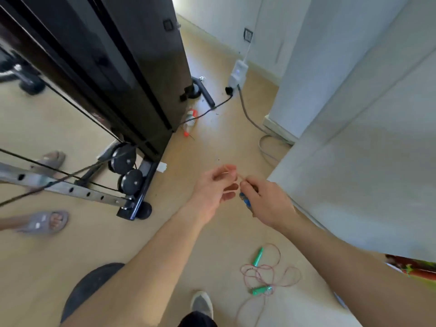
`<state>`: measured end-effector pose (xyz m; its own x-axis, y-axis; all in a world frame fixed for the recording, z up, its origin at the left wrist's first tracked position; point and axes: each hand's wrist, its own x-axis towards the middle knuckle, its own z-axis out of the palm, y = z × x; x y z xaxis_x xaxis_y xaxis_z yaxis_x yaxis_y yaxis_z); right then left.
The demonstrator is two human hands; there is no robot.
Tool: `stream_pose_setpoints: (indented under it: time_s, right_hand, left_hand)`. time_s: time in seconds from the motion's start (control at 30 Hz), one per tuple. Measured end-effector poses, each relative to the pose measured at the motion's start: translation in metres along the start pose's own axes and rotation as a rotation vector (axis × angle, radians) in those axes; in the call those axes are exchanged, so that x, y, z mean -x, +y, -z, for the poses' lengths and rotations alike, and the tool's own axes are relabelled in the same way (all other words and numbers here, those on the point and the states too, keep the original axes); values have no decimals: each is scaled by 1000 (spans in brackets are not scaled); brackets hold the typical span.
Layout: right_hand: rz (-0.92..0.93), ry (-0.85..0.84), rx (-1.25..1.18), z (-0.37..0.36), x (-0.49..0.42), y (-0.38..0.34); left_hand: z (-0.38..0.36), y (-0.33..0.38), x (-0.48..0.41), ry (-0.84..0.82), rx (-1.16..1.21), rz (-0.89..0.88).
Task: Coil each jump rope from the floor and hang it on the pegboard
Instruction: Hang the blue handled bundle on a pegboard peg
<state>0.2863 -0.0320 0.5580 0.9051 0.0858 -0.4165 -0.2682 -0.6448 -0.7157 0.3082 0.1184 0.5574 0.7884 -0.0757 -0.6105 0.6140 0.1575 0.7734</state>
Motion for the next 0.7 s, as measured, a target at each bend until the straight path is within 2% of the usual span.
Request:
stream_pose_setpoints:
  time_s: [0.13, 0.37, 0.47, 0.6, 0.7]
  right_hand:
    - [2, 31, -79, 59, 20, -108]
    - [40, 46, -61, 150, 21, -246]
    - [56, 105, -70, 186, 7, -288]
    - [78, 276, -94, 226, -29, -326]
    - [121, 364, -235, 256, -68, -352]
  left_hand:
    - [3, 107, 39, -9, 13, 14]
    - [-10, 262, 73, -171, -81, -43]
    - [-20, 318, 67, -123, -76, -81]
    - [-43, 386, 50, -47, -157, -183]
    - [-61, 436, 30, -23, -204, -281]
